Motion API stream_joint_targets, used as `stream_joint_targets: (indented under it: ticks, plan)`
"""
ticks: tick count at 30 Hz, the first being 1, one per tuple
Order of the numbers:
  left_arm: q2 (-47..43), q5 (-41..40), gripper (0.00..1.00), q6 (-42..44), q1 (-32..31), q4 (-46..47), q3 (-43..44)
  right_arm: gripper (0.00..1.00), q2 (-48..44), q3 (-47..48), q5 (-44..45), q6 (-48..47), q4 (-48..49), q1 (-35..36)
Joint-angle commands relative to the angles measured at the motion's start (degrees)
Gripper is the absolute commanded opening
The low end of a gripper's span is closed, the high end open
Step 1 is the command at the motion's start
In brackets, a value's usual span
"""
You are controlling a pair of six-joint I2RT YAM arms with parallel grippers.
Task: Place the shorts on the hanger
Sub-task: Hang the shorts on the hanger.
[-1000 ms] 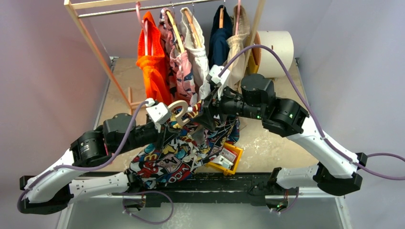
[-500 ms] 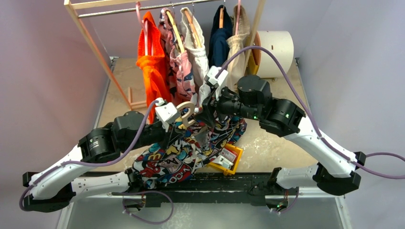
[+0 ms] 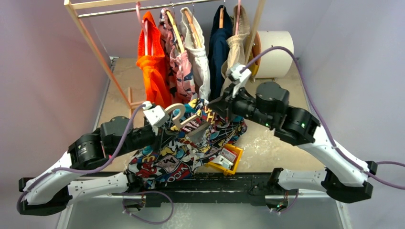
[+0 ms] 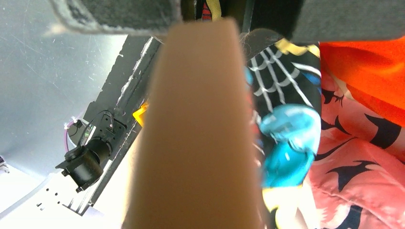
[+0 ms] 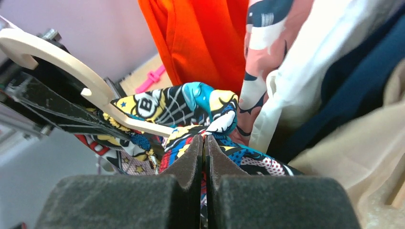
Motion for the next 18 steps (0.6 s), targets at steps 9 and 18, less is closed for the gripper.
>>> stream_joint_targets:
  ticks: [9,18]
  plan:
    - [-3.1,-9.3,0.0,0.6,0.0,2.1,-4.5,0.0,-14.5,-14.8,12.8,25.8,11.3,-0.1]
    - [-6.1,-14.5,0.0,3.2,0.0,7.3,-1.6,0.0,-16.9,-21.6,7.7,31.1,10.3,-0.1]
